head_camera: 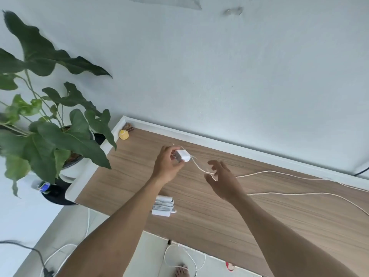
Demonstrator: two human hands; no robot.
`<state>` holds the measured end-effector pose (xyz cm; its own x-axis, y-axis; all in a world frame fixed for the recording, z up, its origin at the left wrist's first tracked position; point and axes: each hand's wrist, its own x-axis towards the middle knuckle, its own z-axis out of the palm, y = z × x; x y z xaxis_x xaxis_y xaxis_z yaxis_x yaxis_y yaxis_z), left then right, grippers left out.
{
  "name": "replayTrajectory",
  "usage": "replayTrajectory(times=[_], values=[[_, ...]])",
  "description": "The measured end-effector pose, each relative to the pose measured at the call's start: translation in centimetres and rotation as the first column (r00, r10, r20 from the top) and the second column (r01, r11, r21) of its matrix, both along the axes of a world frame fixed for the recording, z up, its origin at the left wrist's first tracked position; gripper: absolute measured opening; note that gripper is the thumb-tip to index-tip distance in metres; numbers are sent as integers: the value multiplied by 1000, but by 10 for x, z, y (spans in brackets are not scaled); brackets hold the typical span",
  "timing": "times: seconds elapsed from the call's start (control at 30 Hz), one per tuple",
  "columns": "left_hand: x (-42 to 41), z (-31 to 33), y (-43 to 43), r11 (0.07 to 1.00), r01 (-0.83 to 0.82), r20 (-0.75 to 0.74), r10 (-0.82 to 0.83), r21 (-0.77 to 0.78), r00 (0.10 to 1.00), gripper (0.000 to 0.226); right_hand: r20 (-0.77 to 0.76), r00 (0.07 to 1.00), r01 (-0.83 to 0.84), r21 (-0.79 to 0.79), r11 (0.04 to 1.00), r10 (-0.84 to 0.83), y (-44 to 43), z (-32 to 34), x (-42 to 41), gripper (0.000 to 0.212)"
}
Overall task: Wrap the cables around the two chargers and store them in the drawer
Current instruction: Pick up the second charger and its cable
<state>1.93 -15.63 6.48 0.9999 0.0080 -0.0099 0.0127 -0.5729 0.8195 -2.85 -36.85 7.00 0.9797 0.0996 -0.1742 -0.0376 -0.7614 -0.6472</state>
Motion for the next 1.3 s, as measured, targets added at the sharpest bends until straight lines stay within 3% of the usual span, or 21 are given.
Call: replayTrajectory(times=[0.13,0.3,0.47,0.63,0.87,0.97,1.13,1.23,1.3], values=[[-22,52,-56,983,138,35,-134,-125,990,35,78,996,41,27,999,-43,-26,29,-20,50],[-55,112,-129,915,252,49,-250,-314,967,21,179,967,152,169,974,-182,-69,67,-51,17],[-87,147,-190,832,186,-6,-221,-523,975,24,167,943,249,213,945,-286,-130,86,-96,27],[-119,172,-239,840,180,99,-151,-512,984,27,124,915,365,151,919,-384,-200,78,-147,30],[-151,200,-289,840,209,130,-166,-501,978,28,15,850,502,283,817,-527,-265,69,-201,15],[-161,202,-304,847,270,137,-233,-457,963,26,98,831,475,387,790,-547,-269,88,-209,8],[-181,212,-325,849,372,154,-339,-374,928,27,214,852,334,482,810,-478,-260,136,-212,27],[-191,222,-336,849,389,192,-341,-356,920,29,207,875,306,465,831,-438,-255,151,-213,16],[-195,229,-339,849,393,193,-345,-353,919,28,174,895,261,541,800,-410,-252,154,-217,21]])
